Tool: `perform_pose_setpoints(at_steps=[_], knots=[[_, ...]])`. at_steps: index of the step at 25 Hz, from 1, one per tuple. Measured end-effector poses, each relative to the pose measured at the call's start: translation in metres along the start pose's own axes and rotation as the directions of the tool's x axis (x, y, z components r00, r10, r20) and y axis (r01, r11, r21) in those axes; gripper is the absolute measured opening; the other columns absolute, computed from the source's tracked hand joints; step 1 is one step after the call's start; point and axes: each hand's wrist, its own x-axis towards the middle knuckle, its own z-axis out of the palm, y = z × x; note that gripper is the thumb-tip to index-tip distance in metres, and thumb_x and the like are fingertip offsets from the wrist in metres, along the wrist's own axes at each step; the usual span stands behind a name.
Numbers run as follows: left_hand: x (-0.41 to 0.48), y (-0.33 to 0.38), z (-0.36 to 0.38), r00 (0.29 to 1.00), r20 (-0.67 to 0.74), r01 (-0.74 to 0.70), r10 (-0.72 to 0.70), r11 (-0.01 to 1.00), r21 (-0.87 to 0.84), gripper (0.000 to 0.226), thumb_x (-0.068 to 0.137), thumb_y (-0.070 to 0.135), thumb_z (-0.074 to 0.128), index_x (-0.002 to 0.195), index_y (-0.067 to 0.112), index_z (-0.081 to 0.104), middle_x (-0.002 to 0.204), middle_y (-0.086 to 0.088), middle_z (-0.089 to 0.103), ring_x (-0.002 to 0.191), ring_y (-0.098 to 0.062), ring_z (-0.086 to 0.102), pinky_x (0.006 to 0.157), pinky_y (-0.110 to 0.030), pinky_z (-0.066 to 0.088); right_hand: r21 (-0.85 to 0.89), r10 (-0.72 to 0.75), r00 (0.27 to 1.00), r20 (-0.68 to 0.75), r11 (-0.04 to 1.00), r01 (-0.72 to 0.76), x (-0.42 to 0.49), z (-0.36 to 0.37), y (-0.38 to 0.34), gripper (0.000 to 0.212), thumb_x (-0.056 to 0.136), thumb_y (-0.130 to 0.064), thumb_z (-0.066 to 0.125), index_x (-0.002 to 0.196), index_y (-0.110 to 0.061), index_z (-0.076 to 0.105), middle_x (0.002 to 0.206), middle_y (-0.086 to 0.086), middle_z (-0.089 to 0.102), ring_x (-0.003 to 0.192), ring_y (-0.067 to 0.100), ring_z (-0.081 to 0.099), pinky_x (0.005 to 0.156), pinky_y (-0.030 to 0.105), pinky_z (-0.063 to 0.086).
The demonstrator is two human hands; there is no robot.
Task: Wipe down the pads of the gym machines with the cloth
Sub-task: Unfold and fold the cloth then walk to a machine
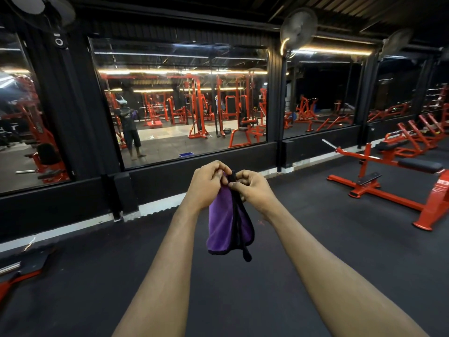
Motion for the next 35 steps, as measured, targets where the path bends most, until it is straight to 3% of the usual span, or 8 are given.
perform_pose_setpoints(at_steps=[3, 6, 8, 11, 17, 21, 28, 35], knots=[[0.002, -0.013, -0.005, 0.998, -0.021, 0.059, -0.057, 0.993, 0.100, 0.044, 0.088, 0.000, 0.054, 0.119, 0.030, 0.058, 0.116, 0.007, 0.061, 0.103, -0.012, 0.057, 0.093, -0.036, 0.050, -0.026, -0.005, 1.000, 0.021, 1.000, 0.006, 0.002, -0.008, -0.004, 0.019, 0.091, 0.001, 0.060, 0.090, -0.016, 0.069, 0.070, -0.006, 0.068, 0.063, 0.004, 0.060, 0.061, 0.020, 0.046], [0.003, -0.033, -0.013, 0.938, 0.251, 0.155, -0.239, 0.937, 0.314, 0.048, 0.070, 0.024, 0.061, 0.113, 0.044, 0.060, 0.116, 0.016, 0.060, 0.115, -0.017, 0.054, 0.109, -0.049, 0.036, 0.052, -0.014, 1.000, 0.002, 0.999, 0.014, 0.006, -0.022, -0.008, 0.032, 0.087, 0.011, 0.051, 0.081, -0.017, 0.065, 0.069, -0.008, 0.062, 0.062, 0.002, 0.052, 0.060, 0.016, 0.041], [0.002, -0.038, -0.015, 0.936, 0.261, 0.147, -0.237, 0.935, 0.322, 0.021, 0.071, 0.030, 0.069, 0.092, 0.031, 0.065, 0.093, 0.009, 0.070, 0.096, -0.019, 0.064, 0.094, -0.039, 0.050, 0.073, 0.013, 1.000, -0.018, 0.997, -0.012, 0.008, -0.032, -0.005, 0.029, 0.089, 0.010, 0.049, 0.086, -0.014, 0.066, 0.077, -0.002, 0.062, 0.070, 0.005, 0.054, 0.063, 0.016, 0.043], [0.002, -0.031, -0.014, 0.991, 0.121, 0.035, -0.060, 0.980, 0.193, 0.012, 0.085, 0.022, 0.078, 0.089, 0.022, 0.066, 0.084, 0.004, 0.071, 0.080, -0.014, 0.065, 0.071, -0.030, 0.053, 0.077, 0.129, 0.985, -0.115, 0.990, -0.120, 0.013, -0.050, 0.010, 0.022, 0.096, 0.003, 0.047, 0.105, -0.008, 0.064, 0.087, 0.005, 0.065, 0.076, 0.012, 0.057, 0.063, 0.021, 0.046], [0.012, -0.015, -0.004, 0.996, -0.068, -0.046, 0.050, 0.997, 0.065, 0.028, 0.091, 0.023, 0.072, 0.109, 0.033, 0.054, 0.097, -0.003, 0.067, 0.087, -0.022, 0.066, 0.071, -0.046, 0.061, 0.091, 0.158, 0.987, -0.033, 0.984, -0.154, 0.014, -0.065, 0.030, 0.015, 0.106, -0.006, 0.044, 0.115, -0.009, 0.056, 0.096, 0.004, 0.069, 0.083, 0.014, 0.065, 0.070, 0.026, 0.053], [0.011, -0.013, 0.004, 0.986, -0.139, -0.064, 0.088, 0.984, 0.169, 0.030, 0.092, 0.016, 0.072, 0.116, 0.026, 0.057, 0.094, -0.001, 0.069, 0.083, -0.009, 0.064, 0.076, -0.032, 0.057, 0.059, 0.104, 0.995, -0.007, 0.993, -0.103, 0.022, -0.072, 0.041, 0.012, 0.104, -0.004, 0.047, 0.110, -0.009, 0.056, 0.092, 0.005, 0.069, 0.084, 0.015, 0.067, 0.076, 0.030, 0.057], [0.001, -0.033, -0.003, 0.985, -0.170, 0.063, -0.026, 0.974, 0.218, 0.032, 0.085, 0.011, 0.078, 0.109, 0.022, 0.060, 0.074, 0.001, 0.071, 0.069, -0.010, 0.066, 0.069, -0.028, 0.056, 0.034, 0.126, 0.992, 0.023, 0.991, -0.127, 0.045, -0.051, 0.066, 0.023, 0.101, 0.002, 0.051, 0.093, -0.019, 0.057, 0.085, -0.001, 0.067, 0.081, 0.013, 0.062, 0.078, 0.033, 0.048], [-0.001, -0.102, -0.062, 0.958, -0.250, 0.193, -0.141, 0.962, 0.194, 0.021, 0.093, 0.014, 0.070, 0.113, 0.017, 0.063, 0.087, -0.004, 0.069, 0.080, -0.019, 0.069, 0.055, -0.029, 0.060, 0.066, 0.117, 0.978, 0.171, 0.989, -0.130, 0.098, 0.042, 0.083, 0.016, 0.104, -0.010, 0.046, 0.103, -0.018, 0.060, 0.094, 0.003, 0.067, 0.089, 0.018, 0.061, 0.082, 0.038, 0.048]])
